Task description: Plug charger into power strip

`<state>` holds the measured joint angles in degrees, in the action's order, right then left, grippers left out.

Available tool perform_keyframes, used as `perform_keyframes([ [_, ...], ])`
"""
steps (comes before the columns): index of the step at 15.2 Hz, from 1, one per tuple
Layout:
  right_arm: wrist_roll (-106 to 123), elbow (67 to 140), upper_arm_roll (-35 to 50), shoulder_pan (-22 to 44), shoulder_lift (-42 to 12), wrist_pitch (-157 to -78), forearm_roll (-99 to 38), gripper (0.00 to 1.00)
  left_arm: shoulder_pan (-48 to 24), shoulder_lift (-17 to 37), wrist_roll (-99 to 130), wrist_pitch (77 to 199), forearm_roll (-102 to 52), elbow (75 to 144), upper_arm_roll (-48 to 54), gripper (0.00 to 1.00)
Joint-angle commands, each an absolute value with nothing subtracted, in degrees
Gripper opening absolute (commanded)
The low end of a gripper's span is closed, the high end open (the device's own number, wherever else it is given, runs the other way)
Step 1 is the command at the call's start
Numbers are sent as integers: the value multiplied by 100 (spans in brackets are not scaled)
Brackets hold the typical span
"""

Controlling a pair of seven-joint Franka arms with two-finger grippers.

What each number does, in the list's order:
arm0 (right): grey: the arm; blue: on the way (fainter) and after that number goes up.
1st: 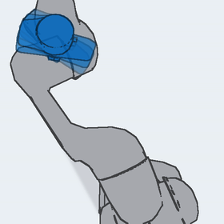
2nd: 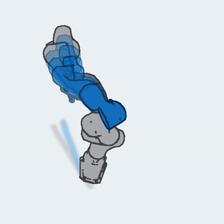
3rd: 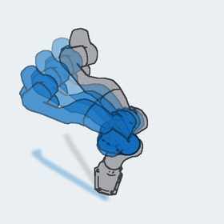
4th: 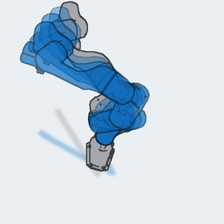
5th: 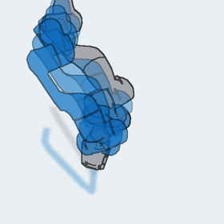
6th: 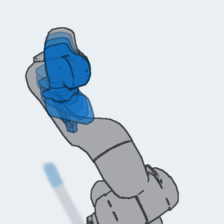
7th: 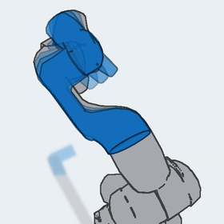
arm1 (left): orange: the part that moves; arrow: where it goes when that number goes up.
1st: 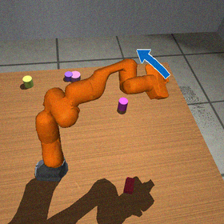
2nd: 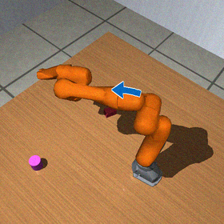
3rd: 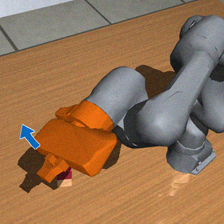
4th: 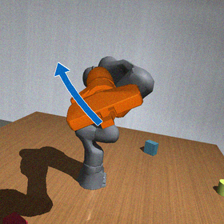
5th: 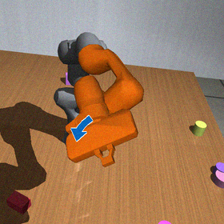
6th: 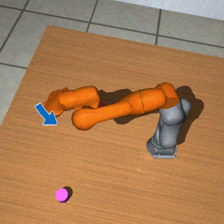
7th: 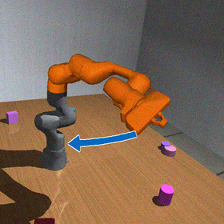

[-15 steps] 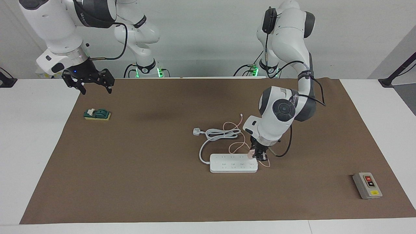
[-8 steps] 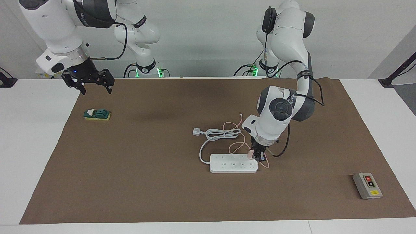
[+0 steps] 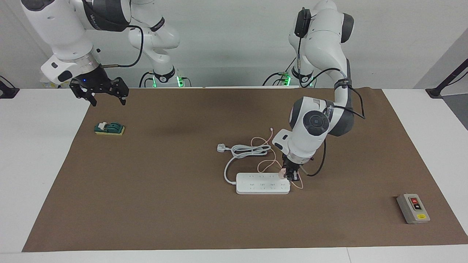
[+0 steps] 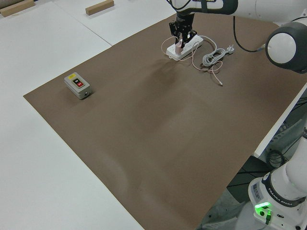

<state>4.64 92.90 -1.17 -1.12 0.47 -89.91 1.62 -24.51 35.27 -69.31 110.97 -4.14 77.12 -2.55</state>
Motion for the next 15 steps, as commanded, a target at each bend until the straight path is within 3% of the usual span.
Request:
perform_keyframes([
  [1, 606, 9369, -79, -167, 132, -8956, 255, 100, -2470, 4025, -6838, 11452, -264, 7541, -352, 0],
  [15, 606, 9369, -79, -167, 132, -8956, 255, 100, -2505, 4025, -7181, 11848, -26, 7655, -351, 0],
])
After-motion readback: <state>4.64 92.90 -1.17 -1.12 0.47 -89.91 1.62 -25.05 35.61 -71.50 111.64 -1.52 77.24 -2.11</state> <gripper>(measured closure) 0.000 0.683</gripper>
